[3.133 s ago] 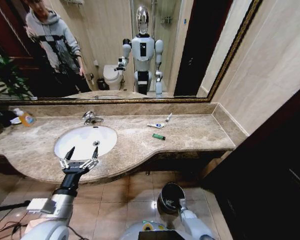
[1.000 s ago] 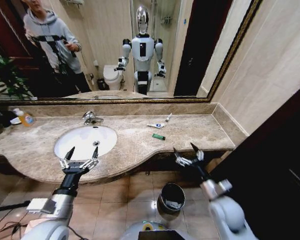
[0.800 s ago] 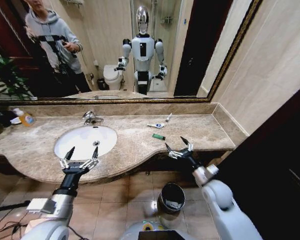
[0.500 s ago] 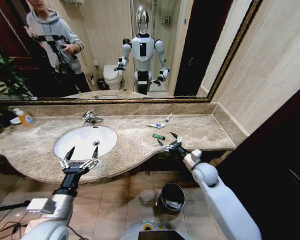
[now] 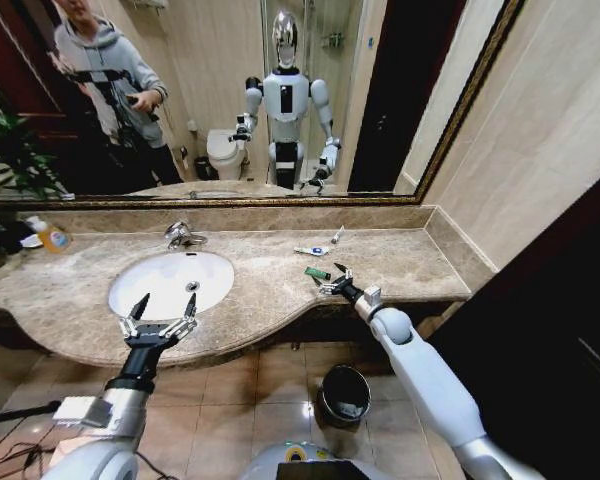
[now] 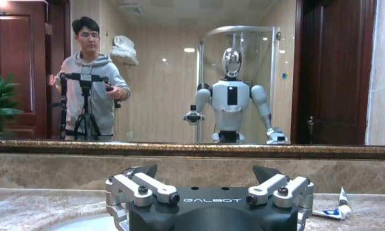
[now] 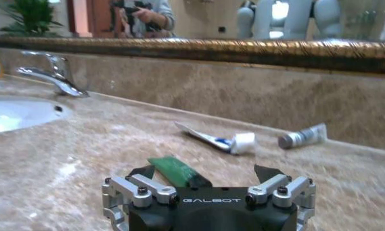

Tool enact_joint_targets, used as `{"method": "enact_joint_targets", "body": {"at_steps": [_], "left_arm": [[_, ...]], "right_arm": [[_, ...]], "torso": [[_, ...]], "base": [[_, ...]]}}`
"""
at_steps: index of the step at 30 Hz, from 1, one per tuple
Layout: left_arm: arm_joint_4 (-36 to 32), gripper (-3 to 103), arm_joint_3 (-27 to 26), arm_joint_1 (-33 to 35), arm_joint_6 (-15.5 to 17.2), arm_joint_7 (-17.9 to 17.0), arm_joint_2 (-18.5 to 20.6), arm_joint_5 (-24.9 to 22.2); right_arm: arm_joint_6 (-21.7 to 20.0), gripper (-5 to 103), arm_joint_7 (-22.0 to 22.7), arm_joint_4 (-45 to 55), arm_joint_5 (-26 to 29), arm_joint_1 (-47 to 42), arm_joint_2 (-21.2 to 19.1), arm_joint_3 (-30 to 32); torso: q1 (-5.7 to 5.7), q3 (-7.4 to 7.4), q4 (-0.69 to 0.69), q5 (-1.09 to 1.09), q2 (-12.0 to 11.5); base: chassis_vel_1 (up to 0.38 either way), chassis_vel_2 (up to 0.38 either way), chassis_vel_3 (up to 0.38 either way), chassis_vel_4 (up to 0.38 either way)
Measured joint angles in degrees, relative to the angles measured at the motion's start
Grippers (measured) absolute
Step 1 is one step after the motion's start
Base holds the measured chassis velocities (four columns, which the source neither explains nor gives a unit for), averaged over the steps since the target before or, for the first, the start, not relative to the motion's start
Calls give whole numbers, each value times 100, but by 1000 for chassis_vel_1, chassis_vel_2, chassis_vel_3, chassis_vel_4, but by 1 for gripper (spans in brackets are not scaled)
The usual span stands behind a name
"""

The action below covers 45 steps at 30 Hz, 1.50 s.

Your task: Pick up the trash from the sink and place it in the trash bin.

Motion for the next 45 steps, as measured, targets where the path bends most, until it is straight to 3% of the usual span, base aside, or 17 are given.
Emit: {"method": "enact_joint_targets", "body": {"at_steps": [7,29,31,38,45], "left_arm": [[0,100,0,0,0,0,0,0],[0,100,0,0,0,0,0,0],[0,100,0,0,0,0,0,0],[0,100,0,0,0,0,0,0],[0,100,0,0,0,0,0,0]], "right_arm": [[68,101,-114,-110,-123,-36,79,89],[271,39,-292,-212,-349,-87,67,135],[275,39,-293,-201,-348,-98,63,136],[284,15,-282,-97,-333,-164,51,136],[310,2,-296,-57,-311,-216,59,180]], "torso": [[-1,0,0,0,0],[-1,0,0,0,1],[-1,0,0,0,1],[-1,0,0,0,1],[-1,0,0,0,1]], "base": [[0,0,0,0],[0,0,0,0],[0,0,0,0],[0,0,0,0],[0,0,0,0]]}}
